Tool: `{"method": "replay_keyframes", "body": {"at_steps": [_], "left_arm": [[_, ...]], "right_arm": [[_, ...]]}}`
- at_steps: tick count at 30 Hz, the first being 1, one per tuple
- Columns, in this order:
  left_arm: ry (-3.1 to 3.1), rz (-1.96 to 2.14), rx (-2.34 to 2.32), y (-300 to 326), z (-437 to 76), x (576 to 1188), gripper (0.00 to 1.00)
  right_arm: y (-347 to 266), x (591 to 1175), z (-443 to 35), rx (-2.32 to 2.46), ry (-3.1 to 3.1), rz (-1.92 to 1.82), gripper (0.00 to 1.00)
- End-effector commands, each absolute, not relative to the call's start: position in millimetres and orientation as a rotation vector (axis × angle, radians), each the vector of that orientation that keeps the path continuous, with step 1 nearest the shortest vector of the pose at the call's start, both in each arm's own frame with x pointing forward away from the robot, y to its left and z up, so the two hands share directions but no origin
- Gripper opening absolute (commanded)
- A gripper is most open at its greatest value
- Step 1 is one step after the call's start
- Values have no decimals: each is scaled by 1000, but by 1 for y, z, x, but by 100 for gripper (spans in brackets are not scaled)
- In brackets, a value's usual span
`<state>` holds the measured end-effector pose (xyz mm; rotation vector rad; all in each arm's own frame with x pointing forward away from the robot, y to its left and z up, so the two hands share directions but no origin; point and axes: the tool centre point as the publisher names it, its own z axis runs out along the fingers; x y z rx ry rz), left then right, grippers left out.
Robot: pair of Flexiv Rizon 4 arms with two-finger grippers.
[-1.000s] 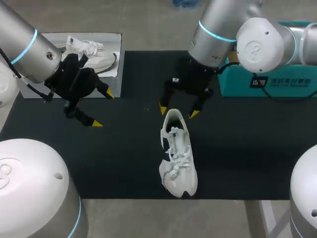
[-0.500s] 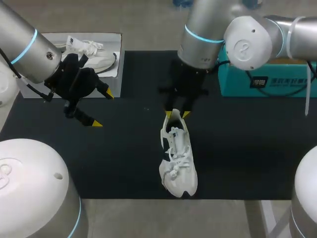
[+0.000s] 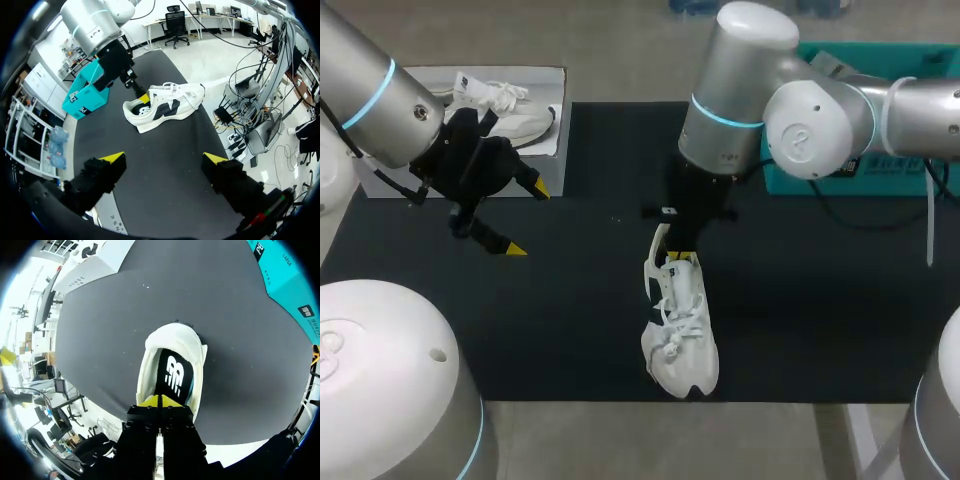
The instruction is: Take the shoe out of the shoebox, open the shoe tongue, remove and reinsert the insole, then place the shoe into the shoebox
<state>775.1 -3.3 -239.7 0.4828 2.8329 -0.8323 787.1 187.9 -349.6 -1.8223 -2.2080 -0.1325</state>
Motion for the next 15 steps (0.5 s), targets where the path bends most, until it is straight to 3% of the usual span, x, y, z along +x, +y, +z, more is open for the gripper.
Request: {"method": "replay_keyframes", "body": {"at_steps": [1, 15], "left_arm": [[2834, -828, 482, -3, -240, 775, 100], [2834, -828, 482, -3, -240, 775, 100]], "right_arm": [[193, 790, -372, -1820, -2206, -117, 0], [195, 791, -393, -1816, -2181, -73, 0]]}}
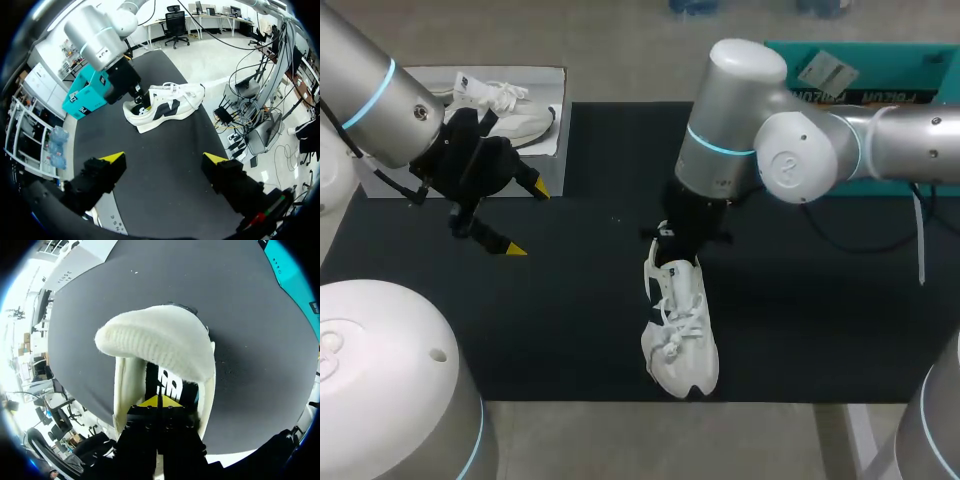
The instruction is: Take the shoe out of the shoebox, open the shoe tongue, remove and reinsert the insole, then place the shoe into the shoebox
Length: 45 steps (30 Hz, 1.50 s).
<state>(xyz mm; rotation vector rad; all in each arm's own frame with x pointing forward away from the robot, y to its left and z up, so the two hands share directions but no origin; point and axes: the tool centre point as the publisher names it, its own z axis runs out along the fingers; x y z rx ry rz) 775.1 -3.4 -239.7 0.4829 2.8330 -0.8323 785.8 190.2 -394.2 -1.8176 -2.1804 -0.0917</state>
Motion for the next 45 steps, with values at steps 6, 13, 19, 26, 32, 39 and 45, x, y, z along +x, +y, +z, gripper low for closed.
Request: {"method": "replay_keyframes", "body": {"at_steps": [6, 13, 19, 26, 32, 39, 45], "left_arm": [[2834, -828, 482, -3, -240, 775, 100], [2834, -828, 482, -3, -240, 775, 100], [2834, -828, 482, -3, -240, 775, 100], [2834, -828, 482, -3, -240, 775, 100], [2834, -828, 482, -3, -240, 775, 100], [2834, -828, 482, -3, -240, 775, 100], [2834, -828, 482, -3, -240, 775, 100]], "right_arm": [[192, 791, -369, -1832, -2222, -38, 0], [195, 795, -372, -1830, -2243, 22, 0], [196, 792, -399, -1822, -2238, 73, 0], [196, 784, -435, -1813, -2203, 108, 0], [184, 775, -427, -1836, -2171, 106, 0], [165, 777, -388, -1868, -2193, 125, 0], [160, 783, -363, -1861, -2204, 140, 0]]}}
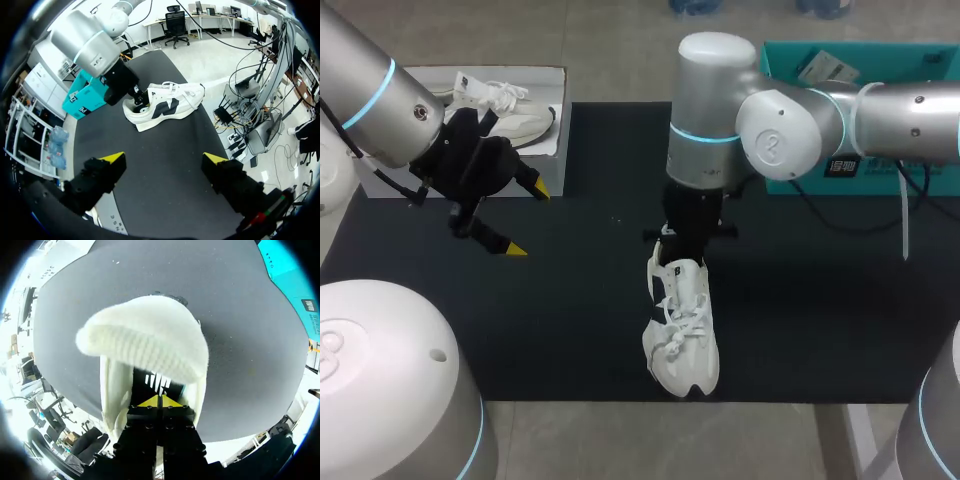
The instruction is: Take the shoe out of the shoebox, open the shoe tongue, remove and reinsert the insole, then place the shoe into the shoebox
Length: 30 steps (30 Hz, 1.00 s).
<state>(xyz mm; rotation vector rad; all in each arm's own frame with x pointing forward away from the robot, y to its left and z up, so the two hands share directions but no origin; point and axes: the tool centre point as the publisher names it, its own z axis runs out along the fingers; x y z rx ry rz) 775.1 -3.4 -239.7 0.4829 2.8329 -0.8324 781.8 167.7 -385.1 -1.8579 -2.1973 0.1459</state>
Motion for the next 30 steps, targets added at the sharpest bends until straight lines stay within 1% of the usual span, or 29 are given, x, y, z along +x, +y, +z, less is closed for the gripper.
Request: {"method": "replay_keyframes", "body": {"at_steps": [1, 8, 15, 22, 23, 24, 25, 27, 28, 29, 30], "left_arm": [[2834, -828, 482, -3, -240, 775, 100], [2834, -828, 482, -3, -240, 775, 100], [2834, -828, 482, -3, -240, 775, 100], [2834, -828, 482, -3, -240, 775, 100], [2834, -828, 482, -3, -240, 775, 100], [2834, -828, 482, -3, -240, 775, 100], [2834, -828, 482, -3, -240, 775, 100], [2834, -828, 482, -3, -240, 775, 100], [2834, -828, 482, -3, -240, 775, 100], [2834, -828, 482, -3, -240, 775, 100], [2834, -828, 482, -3, -240, 775, 100]], "right_arm": [[161, 784, -363, -1856, -2205, 143, 0], [177, 792, -362, -1806, -2219, 146, 0], [190, 792, -378, -1760, -2203, 167, 0], [179, 783, -385, -1796, -2141, 165, 0], [177, 782, -384, -1804, -2131, 159, 5], [176, 782, -384, -1805, -2130, 158, 29], [176, 782, -383, -1806, -2125, 159, 31], [175, 781, -383, -1806, -2119, 163, 50], [175, 780, -383, -1806, -2116, 165, 76], [174, 779, -384, -1807, -2112, 165, 90], [174, 779, -384, -1807, -2111, 164, 92]]}}
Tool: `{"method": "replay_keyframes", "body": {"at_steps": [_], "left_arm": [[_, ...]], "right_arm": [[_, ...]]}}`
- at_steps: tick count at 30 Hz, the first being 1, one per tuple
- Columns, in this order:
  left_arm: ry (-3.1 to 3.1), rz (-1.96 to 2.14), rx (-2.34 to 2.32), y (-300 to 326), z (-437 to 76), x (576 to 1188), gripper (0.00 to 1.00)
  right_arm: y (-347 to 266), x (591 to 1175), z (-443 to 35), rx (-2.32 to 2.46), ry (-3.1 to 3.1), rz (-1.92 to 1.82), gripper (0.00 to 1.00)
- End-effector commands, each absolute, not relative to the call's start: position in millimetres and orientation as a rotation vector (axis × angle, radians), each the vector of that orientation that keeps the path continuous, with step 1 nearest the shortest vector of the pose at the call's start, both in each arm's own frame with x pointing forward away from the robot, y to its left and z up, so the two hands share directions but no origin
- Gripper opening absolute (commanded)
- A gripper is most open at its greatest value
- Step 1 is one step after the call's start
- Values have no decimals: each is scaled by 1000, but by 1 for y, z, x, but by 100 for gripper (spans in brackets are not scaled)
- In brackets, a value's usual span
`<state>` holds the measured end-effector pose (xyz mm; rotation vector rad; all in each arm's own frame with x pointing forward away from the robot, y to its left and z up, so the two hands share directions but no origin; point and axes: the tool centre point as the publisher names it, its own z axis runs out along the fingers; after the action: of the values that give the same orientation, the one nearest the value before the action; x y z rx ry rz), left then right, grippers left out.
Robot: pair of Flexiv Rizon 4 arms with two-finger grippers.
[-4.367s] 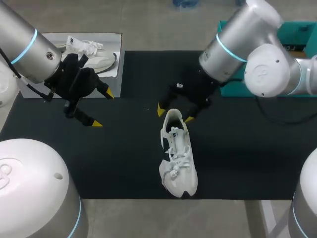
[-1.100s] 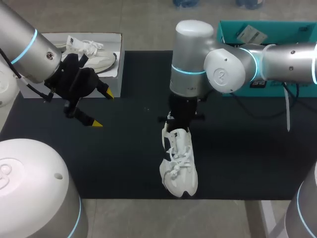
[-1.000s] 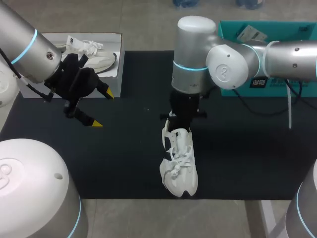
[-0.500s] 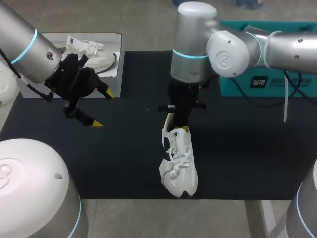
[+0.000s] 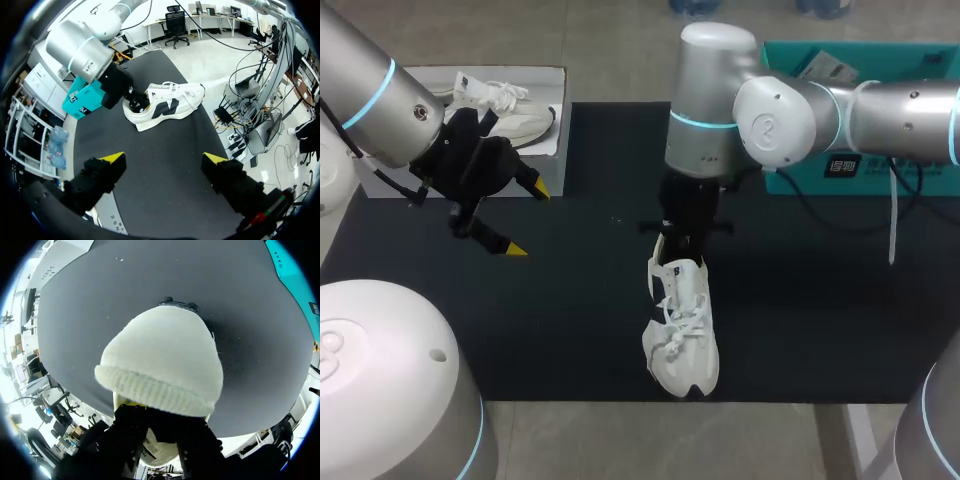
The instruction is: Take the shoe out of the shoebox, open the shoe tongue, remove and reinsert the insole, then place the shoe into the shoebox
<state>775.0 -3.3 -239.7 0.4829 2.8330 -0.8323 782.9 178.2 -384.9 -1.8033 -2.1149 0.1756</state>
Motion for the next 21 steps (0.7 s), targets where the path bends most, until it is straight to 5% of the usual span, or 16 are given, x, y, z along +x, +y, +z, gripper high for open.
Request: {"method": "replay_keyframes", "body": {"at_steps": [1, 21], "left_arm": [[2834, -828, 482, -3, -240, 775, 100], [2834, -828, 482, -3, -240, 775, 100]], "right_arm": [[174, 779, -384, -1808, -2109, 163, 95], [172, 797, -328, -1842, -2252, 117, 100]]}}
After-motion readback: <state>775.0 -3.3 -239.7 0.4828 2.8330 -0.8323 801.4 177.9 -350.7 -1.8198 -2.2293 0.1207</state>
